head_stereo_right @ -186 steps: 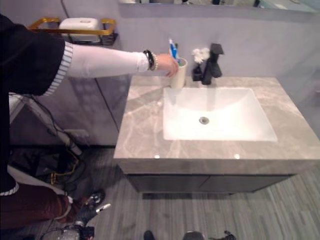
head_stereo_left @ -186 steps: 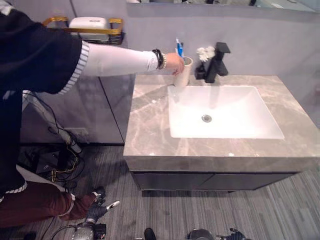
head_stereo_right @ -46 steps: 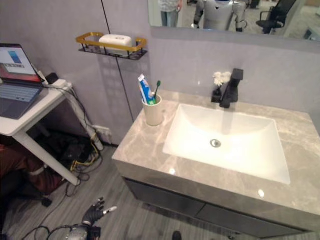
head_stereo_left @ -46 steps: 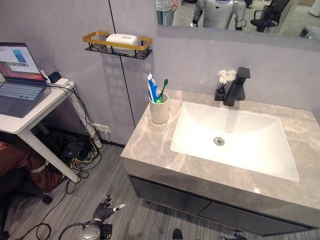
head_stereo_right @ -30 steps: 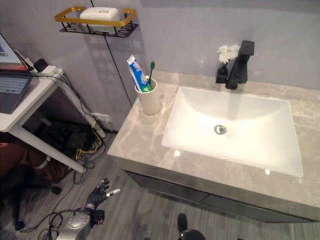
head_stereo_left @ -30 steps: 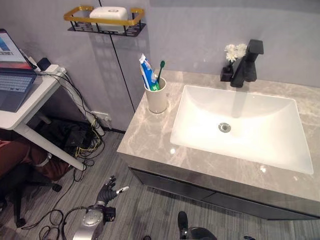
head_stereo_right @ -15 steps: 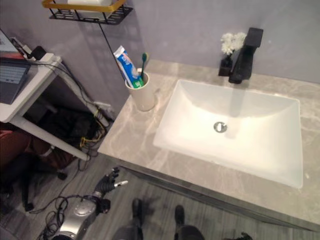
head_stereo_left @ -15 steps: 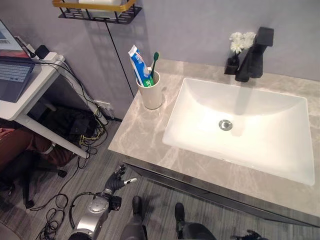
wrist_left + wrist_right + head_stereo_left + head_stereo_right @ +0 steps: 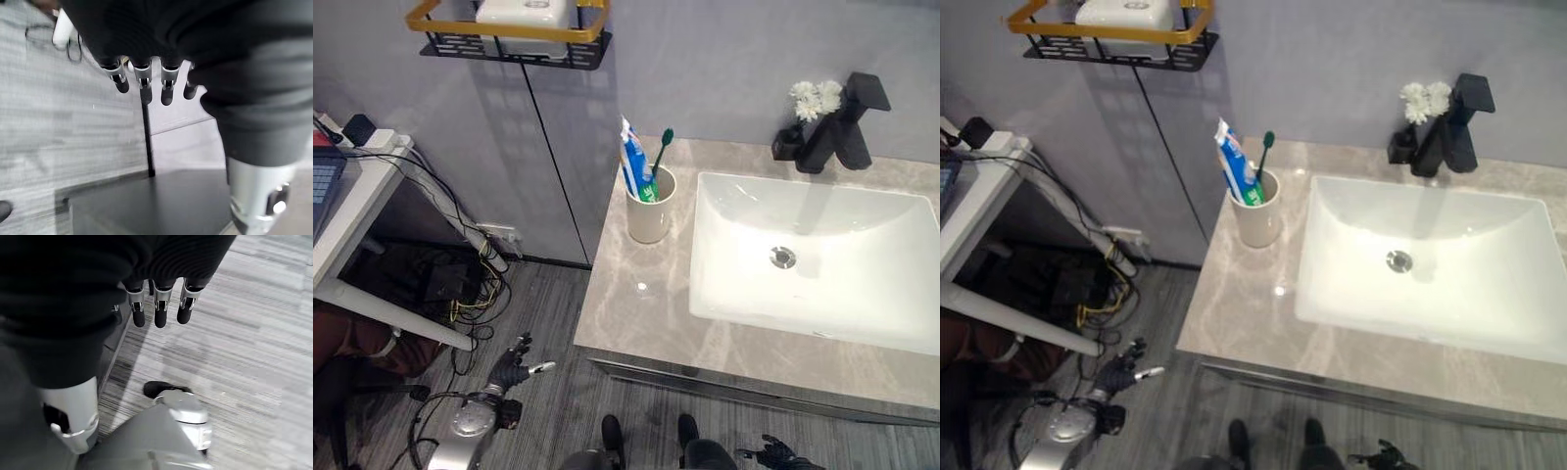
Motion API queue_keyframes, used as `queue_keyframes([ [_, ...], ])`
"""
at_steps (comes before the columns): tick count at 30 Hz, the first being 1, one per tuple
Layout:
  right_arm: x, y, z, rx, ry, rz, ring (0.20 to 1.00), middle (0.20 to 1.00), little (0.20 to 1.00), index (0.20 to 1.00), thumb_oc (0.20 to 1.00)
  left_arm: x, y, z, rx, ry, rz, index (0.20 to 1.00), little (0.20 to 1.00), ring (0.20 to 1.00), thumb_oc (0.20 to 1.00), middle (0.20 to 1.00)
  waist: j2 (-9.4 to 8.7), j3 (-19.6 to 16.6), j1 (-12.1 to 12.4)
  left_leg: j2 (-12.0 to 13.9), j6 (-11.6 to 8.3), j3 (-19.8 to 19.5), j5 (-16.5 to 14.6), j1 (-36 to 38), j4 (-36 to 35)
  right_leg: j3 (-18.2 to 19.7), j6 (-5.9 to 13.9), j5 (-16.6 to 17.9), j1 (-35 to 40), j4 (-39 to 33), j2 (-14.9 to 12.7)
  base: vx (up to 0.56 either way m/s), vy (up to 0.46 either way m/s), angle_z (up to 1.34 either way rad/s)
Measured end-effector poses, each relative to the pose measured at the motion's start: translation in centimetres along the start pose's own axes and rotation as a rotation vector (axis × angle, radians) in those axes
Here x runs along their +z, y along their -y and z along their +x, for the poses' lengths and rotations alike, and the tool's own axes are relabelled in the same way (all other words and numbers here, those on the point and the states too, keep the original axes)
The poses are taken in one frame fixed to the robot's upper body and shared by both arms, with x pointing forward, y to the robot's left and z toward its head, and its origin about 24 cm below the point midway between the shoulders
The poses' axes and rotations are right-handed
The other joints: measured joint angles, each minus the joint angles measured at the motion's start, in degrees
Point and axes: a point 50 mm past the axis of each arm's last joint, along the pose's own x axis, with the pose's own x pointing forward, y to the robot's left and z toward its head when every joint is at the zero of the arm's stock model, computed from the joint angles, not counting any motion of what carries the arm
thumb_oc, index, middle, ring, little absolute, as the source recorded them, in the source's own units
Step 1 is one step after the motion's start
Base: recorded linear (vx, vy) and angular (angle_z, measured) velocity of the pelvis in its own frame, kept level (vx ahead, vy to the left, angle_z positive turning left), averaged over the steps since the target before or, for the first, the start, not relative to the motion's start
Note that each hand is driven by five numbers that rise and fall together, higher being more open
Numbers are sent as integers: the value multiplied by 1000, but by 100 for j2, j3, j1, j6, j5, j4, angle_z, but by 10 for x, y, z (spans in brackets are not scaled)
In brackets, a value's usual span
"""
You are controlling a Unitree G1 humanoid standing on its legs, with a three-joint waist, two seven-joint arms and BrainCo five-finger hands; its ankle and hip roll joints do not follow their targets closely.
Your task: Put brush and paste in cup on sink, flatten towel.
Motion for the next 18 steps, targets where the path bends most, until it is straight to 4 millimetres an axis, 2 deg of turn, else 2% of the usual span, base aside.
queue_keyframes([
  [1, 4, 1, 0, -3, 16, 39, 1000, 1000, 1000, 1000, 1000, -1, -3, -8, -10, 1, 21, 1000, 1000, 1000, 1000, 1000, 29, 20, 3, 76, 13, 53, 12, 47, -35, -121, 34, 1, -212, 394, -2, 106, 100, -35],
  [2, 3, 1, 0, -2, 13, 70, 1000, 1000, 1000, 1000, 1000, -6, -8, -15, -12, -12, 44, 1000, 1000, 1000, 1000, 1000, -20, 10, 31, 68, 52, 180, -16, 144, -38, -473, 52, -44, -253, 565, -122, 105, 52, -29],
  [3, 2, 1, 0, -2, 9, 77, 1000, 1000, 1000, 1000, 1000, -10, -8, -17, -12, -27, 41, 1000, 1000, 1000, 1000, 1000, -46, -6, 48, 40, 84, 181, -65, 157, -8, -517, 29, -61, -250, 530, -172, 138, 27, -28],
  [4, 2, 1, 0, -3, 7, 92, 1000, 1000, 1000, 1000, 1000, -14, -8, -22, -19, -42, 28, 1000, 1000, 1000, 1000, 1000, -65, -36, 75, 0, 65, 227, -141, 166, -57, -797, 42, -69, -252, 367, -331, 74, -56, -30],
  [5, 2, 0, 0, -2, 4, 107, 1000, 1000, 1000, 1000, 1000, -15, -7, -27, -39, -42, 14, 1000, 1000, 1000, 1000, 1000, -134, -76, 171, -8, 35, 301, -122, 142, -35, -987, 127, 67, -255, -96, -478, 106, -97, -29],
  [7, 1, -1, 0, 0, -5, 106, 1000, 1000, 1000, 1000, 1000, -15, -11, -31, -59, -42, 11, 1000, 1000, 1000, 1000, 1000, -202, -100, 175, -6, 12, 286, -100, 104, -30, -1063, 423, 337, -244, -589, -663, 114, -108, -8],
  [8, 1, -1, 0, 1, -5, 104, 1000, 1000, 1000, 1000, 1000, -13, -13, -32, -66, -38, 4, 1000, 1000, 1000, 1000, 1000, -237, -106, 191, -7, 1, 273, -103, 108, -24, -1111, 500, 546, -251, -803, -787, 117, -96, 4],
  [9, 0, -1, 0, 1, -10, 102, 1000, 1000, 1000, 1000, 1000, -10, -16, -36, -76, -27, 10, 1000, 1000, 1000, 1000, 1000, -282, -133, 196, -10, -18, 266, -108, 115, -17, -1124, 618, 859, -245, -1124, -913, 114, -93, 8],
  [10, -1, -1, 0, 2, -13, 98, 1000, 1000, 1000, 1000, 1000, -6, -19, -38, -75, -9, 4, 1000, 1000, 1000, 1000, 1000, -307, -148, 196, -10, -36, 243, -114, 133, -18, -1123, 661, 1056, -243, -1304, -974, 99, -92, 30],
  [11, -6, -2, -1, 6, -25, 84, 1000, 1000, 1000, 1000, 1000, 7, -22, -39, -75, 47, -9, 1000, 1000, 1000, 1000, 1000, -340, -167, 201, -14, -95, 104, -103, 178, -14, -1085, 655, 1234, -145, -1425, -1070, 143, -157, 57],
  [13, -25, -7, -4, 29, -77, 36, 1000, 1000, 1000, 1000, 1000, 22, -27, -40, -103, 109, 1, 1000, 1000, 1000, 1000, 1000, -465, -245, 247, -61, -180, -124, -81, 268, -47, -1094, 653, 1235, 81, -1423, -1096, 133, -163, 67],
  [14, -35, -11, -6, 48, -104, 10, 1000, 1000, 1000, 1000, 1000, 31, -34, -49, -107, 138, 4, 1000, 1000, 1000, 1000, 1000, -606, -307, 336, -101, -329, -164, -117, 359, -105, -1160, 573, 1202, 218, -1481, -1057, 82, -104, 23],
  [15, -38, -7, -7, 43, -114, -6, 1000, 1000, 1000, 1000, 1000, 33, -37, -55, -98, 155, -15, 1000, 1000, 1000, 1000, 1000, -528, -353, 393, 2, -408, -142, -149, 367, -104, -1232, 379, 1190, 318, -1633, -937, 84, -102, 5],
  [16, -39, -2, -7, 32, -119, -19, 1000, 1000, 1000, 1000, 1000, 38, -39, -61, -91, 185, -29, 1000, 1000, 1000, 1000, 1000, -444, -398, 403, 122, -485, -171, -155, 363, -108, -1261, 330, 1151, 349, -1620, -809, 123, -149, 4],
  [17, -42, 10, -8, 3, -128, -24, 1000, 1000, 1000, 1000, 1000, 37, -38, -64, -101, 193, -64, 1000, 1000, 1000, 1000, 1000, -204, -452, 458, 309, -577, -215, -127, 373, -104, -1365, 231, 1098, 362, -1619, -624, 111, -144, 14],
  [18, -41, 15, -8, -7, -125, -25, 1000, 1000, 1000, 1000, 1000, 36, -37, -64, -105, 193, -85, 1000, 1000, 1000, 1000, 1000, -96, -477, 473, 388, -603, -229, -109, 368, -104, -1394, 211, 1086, 371, -1619, -551, 98, -135, 14],
])
